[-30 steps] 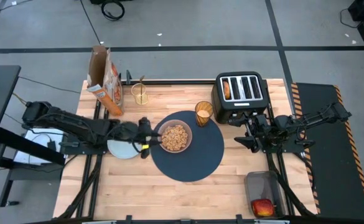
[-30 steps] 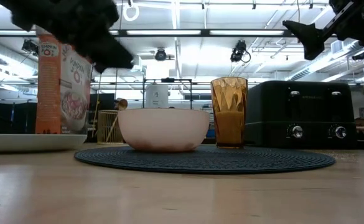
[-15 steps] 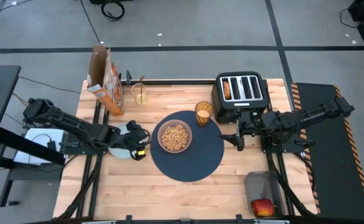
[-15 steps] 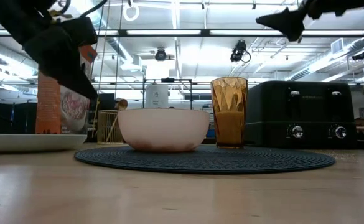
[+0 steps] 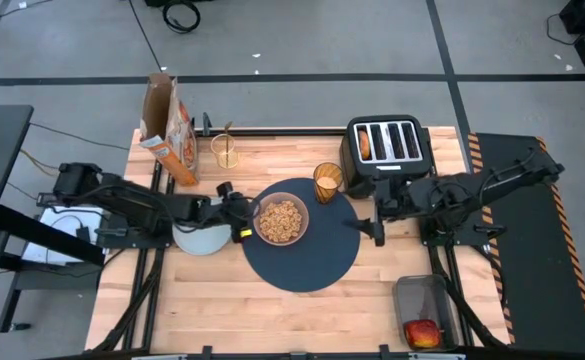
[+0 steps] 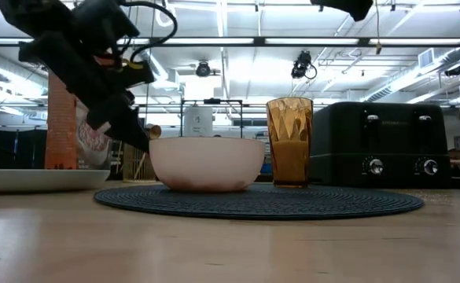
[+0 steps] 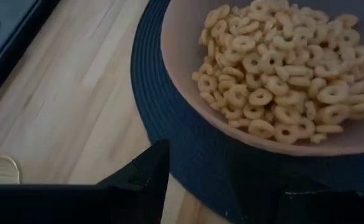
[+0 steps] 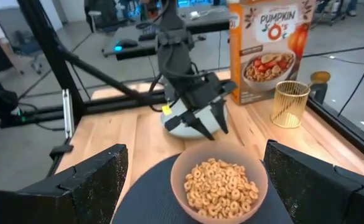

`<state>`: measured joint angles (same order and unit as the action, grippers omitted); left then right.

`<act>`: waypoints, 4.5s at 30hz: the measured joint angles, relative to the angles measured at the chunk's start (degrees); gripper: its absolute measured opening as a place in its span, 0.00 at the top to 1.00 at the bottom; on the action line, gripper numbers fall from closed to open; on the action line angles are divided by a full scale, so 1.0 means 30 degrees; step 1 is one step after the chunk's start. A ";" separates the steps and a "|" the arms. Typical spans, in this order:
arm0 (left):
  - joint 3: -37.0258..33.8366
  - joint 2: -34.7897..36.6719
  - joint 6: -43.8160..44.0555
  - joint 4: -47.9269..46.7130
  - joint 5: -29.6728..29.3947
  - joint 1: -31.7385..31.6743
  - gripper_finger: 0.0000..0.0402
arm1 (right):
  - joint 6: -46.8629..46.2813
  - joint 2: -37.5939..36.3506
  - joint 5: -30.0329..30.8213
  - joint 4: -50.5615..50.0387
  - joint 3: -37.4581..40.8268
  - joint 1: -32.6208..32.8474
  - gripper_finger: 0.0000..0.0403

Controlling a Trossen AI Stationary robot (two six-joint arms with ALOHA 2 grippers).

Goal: Arrange a breakfast setting
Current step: Adjust the light orange bowl, then put the blue plate on the bottom left of the blue table placemat, then adjust the light orange bowl, brown cup of milk, and blue plate

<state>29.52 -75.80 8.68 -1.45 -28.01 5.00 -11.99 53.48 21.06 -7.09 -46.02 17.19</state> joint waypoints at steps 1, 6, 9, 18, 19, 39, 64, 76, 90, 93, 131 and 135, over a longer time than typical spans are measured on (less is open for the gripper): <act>0.0000 -0.0159 -0.0148 0.0274 0.0009 -0.0039 0.60 | 0.0007 0.0164 0.0000 0.0013 0.0000 0.0000 0.06; 0.0029 -0.0399 -0.1125 0.3121 0.2741 0.0404 0.60 | -0.0009 0.1160 -0.0200 -0.0109 0.0000 -0.0007 0.06; 0.0080 -0.0377 -0.2181 0.4446 0.4073 0.0742 0.60 | -0.0202 0.1849 -0.0978 -0.0184 0.0000 0.0000 0.06; 0.0058 0.0090 -0.0518 0.0486 0.3156 0.0770 0.60 | -0.4328 0.4012 -0.3069 -0.3487 0.0000 0.0701 0.06; 0.0058 0.0090 -0.0278 0.0765 0.3105 0.0770 0.60 | -0.4773 0.4298 -0.3125 -0.3833 0.0000 0.0853 0.06; 0.0073 -0.4840 -0.0538 0.7812 0.2499 0.0464 0.60 | -0.7169 0.4840 -0.2018 -0.6247 0.0015 0.1661 0.11; 0.4102 -0.3324 1.8915 -1.3240 0.5362 0.5046 0.60 | -0.4583 0.5594 -0.1783 -0.3796 0.0015 0.1319 0.11; 0.5244 -0.3984 1.6949 -1.3693 0.5918 0.5870 0.95 | -0.3788 0.5558 -0.1998 -0.3519 0.0013 0.1319 0.11; 1.0251 -0.3991 0.6092 -1.5126 0.3461 1.2353 0.97 | -0.3104 0.5558 -0.2062 -0.4485 0.0010 0.1100 0.11; 0.9847 -0.4543 0.4585 -1.4556 0.3339 1.2475 0.97 | -0.3136 0.5558 -0.2062 -0.4484 0.0012 0.1100 0.11; 0.9785 -0.6159 0.2709 -1.0552 0.5522 1.1691 0.76 | -0.4508 1.1753 -0.0962 -0.5359 0.0015 -0.0493 0.11; 0.9785 -0.4746 0.5147 -1.1780 0.5941 1.1705 0.76 | -0.3604 1.1787 -0.0969 -0.3562 0.0007 -0.0975 0.11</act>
<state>58.87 -90.03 24.12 -36.79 -10.19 40.12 -22.80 88.84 18.15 -17.78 -46.00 14.27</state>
